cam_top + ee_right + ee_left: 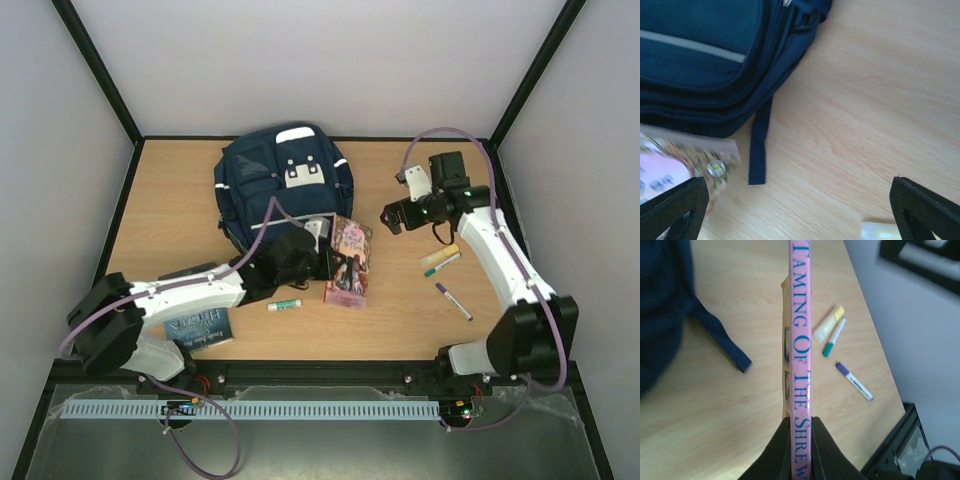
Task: Pack the student bag
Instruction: Pick up the book from the center of the board.
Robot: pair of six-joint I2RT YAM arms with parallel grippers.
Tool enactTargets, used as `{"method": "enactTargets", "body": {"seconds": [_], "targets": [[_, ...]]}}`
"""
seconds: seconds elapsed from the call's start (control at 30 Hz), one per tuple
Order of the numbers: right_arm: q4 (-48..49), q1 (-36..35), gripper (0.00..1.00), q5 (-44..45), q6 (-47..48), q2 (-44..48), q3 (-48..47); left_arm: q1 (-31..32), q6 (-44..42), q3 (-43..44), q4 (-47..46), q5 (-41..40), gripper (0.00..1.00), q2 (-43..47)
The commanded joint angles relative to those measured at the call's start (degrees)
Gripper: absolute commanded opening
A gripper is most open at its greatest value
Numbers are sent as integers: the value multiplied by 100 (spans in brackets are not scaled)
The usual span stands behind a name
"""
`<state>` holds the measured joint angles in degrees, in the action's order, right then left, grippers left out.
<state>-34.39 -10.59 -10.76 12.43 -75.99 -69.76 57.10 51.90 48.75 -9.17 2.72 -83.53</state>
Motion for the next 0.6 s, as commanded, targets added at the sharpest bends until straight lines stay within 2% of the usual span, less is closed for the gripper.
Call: {"method": "enactTargets", "body": {"seconds": [0.0, 0.13, 0.27, 0.37, 0.43, 0.57], "targets": [[-688, -30, 100, -994, -25, -533, -154, -530, -830, 238, 849, -25, 2, 587], [-368, -33, 100, -1453, -62, -372, -230, -1296, -1279, 301, 1054, 527, 2, 937], [128, -30, 99, -619, -318, -230, -409, -2039, -1713, 349, 924, 1550, 2, 1173], [46, -38, 100, -1, -163, -423, -627, -2360, -2058, 448, 717, 2307, 2, 1243], [-326, -31, 100, -598, 549, -595, -799, -2472, -2245, 524, 586, 2737, 2, 1238], [-19, 54, 100, -1947, 361, -406, -605, -2609, -2289, 604, 183, 3469, 2, 1190]]}}
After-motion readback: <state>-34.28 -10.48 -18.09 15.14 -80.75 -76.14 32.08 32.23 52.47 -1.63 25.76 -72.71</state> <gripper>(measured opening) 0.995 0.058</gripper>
